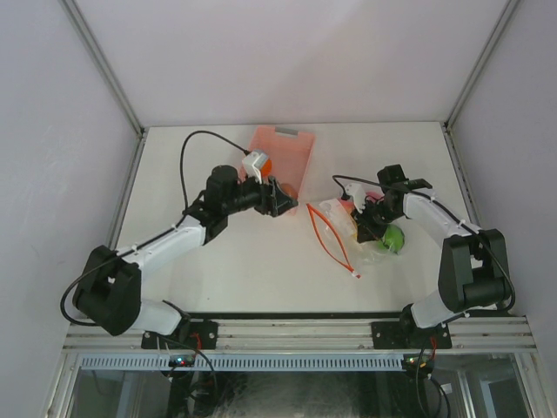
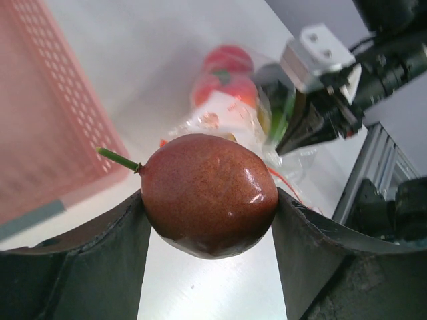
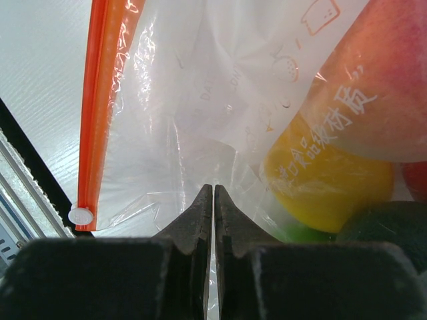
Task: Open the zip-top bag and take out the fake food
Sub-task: Place the fake fruit in the bin.
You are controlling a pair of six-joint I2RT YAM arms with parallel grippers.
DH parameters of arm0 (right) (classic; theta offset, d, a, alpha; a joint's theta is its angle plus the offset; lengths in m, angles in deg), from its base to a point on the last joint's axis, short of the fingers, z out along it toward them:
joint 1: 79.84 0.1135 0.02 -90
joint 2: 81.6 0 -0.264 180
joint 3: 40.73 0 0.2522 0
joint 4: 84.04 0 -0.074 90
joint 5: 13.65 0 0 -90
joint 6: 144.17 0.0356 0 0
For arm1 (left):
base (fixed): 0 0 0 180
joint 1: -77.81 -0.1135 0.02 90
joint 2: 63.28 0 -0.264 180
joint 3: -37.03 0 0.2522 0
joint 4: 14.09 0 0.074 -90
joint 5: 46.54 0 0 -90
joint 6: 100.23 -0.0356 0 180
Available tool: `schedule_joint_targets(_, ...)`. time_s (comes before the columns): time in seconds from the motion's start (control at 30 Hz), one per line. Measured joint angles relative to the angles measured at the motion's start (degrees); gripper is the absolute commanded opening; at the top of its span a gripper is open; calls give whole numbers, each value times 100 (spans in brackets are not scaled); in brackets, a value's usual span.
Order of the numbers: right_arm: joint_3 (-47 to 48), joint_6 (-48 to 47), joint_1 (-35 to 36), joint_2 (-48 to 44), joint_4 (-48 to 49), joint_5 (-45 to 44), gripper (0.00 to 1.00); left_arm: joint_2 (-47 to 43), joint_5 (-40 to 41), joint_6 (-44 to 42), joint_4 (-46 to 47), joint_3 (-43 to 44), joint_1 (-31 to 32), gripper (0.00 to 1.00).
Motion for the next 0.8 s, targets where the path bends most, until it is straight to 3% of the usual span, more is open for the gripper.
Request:
schedule_joint_targets(0.47,0,-9,0,0,0,-20,2,1386,1180,11,-1137,1626,-389,29)
schedule_joint_targets(0.8,0,-11,2,0,0,-44,2,2682,2347,-619,-2594,3659,-667,30)
